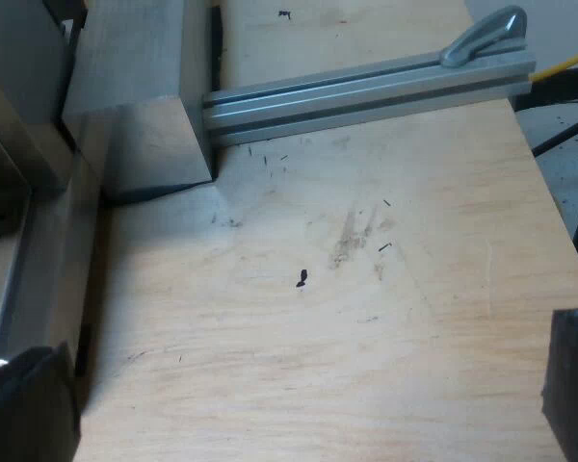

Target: Pour the beans into the coffee machine

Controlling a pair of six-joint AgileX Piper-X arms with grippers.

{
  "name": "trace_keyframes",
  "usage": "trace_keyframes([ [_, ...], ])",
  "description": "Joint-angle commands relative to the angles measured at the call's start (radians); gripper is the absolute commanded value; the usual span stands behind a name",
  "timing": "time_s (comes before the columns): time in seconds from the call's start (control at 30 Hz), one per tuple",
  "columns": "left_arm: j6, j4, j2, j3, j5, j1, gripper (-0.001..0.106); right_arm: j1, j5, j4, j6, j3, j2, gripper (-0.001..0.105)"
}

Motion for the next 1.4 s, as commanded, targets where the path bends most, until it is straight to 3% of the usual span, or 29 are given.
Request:
trace_keyframes([
  [0.03, 0.032, -0.019, -0.004, -0.002, 0.06, 0.001, 0.03, 0.0, 0.001, -0.013, -0.012, -0.005, -0.002, 0.104],
  [0.63, 0.048, -0.036, -0.008, -0.002, 0.07, 0.001, 0.028, 0.0, 0.001, -0.013, -0.012, -0.005, -0.002, 0.104],
  [1.0, 0.046, 0.009, -0.212, -0.005, 0.06, 0.001, 0.028, 0.0, 0.001, -0.013, -0.012, -0.033, -0.002, 0.104],
  [1.17, 0.043, 0.135, -0.356, -0.015, 0.06, 0.001, 0.028, 0.0, 0.001, -0.008, -0.012, -0.052, -0.002, 0.104],
  [1.33, 0.043, 0.474, -0.444, -0.088, 0.087, 0.001, 0.028, 0.0, -0.006, -0.008, -0.008, -0.062, -0.002, 0.104],
  [1.4, 0.043, 0.551, -0.474, -0.122, 0.109, 0.001, 0.028, 0.0, -0.006, -0.008, -0.004, -0.065, -0.002, 0.104],
])
